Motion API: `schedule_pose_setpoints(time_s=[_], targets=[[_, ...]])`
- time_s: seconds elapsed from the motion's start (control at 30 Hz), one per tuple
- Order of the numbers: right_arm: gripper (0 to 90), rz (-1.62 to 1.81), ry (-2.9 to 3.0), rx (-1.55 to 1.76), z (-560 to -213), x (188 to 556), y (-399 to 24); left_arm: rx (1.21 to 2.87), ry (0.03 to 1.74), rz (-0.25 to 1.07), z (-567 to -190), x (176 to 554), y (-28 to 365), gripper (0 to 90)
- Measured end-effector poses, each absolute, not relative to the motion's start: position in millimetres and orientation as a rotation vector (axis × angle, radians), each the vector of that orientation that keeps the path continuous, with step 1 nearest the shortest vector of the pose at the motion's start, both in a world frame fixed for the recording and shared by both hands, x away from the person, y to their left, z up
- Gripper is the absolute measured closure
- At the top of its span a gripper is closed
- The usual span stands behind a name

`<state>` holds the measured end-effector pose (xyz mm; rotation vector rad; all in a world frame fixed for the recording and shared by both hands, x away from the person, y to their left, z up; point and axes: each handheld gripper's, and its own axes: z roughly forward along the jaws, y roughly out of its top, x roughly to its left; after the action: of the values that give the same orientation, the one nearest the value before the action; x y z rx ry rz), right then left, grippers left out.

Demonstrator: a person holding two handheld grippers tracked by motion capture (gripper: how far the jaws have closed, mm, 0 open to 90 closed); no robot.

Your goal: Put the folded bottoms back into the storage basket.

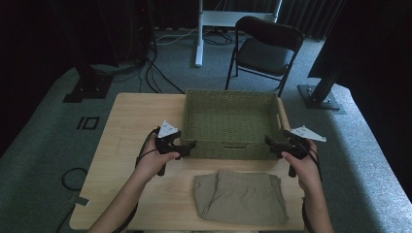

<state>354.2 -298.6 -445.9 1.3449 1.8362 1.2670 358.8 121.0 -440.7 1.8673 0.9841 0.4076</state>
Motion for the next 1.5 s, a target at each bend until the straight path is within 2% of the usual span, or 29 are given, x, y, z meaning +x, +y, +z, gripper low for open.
schedule_pose_setpoints(time_s=[0.37, 0.67, 1.07, 1.5], targets=[[13.5, 1.297, 1.847, 1.305, -448, 329, -294, 1.873, 0.917, 0.391, -443, 333, 113, 27.2], [13.6, 1.312, 1.877, 1.265, -453, 306, -286, 1.911, 0.839, 0.318, -454, 305, 96, 27.2], [13.6, 1.261, 1.916, 1.326, -486, 282, -278, 1.96, 0.866, 0.245, -490, 285, 78, 27.2], [13.6, 1.162, 1.98, 1.381, -516, 262, -278, 2.033, 0.879, 0.225, -509, 264, 65, 26.9]])
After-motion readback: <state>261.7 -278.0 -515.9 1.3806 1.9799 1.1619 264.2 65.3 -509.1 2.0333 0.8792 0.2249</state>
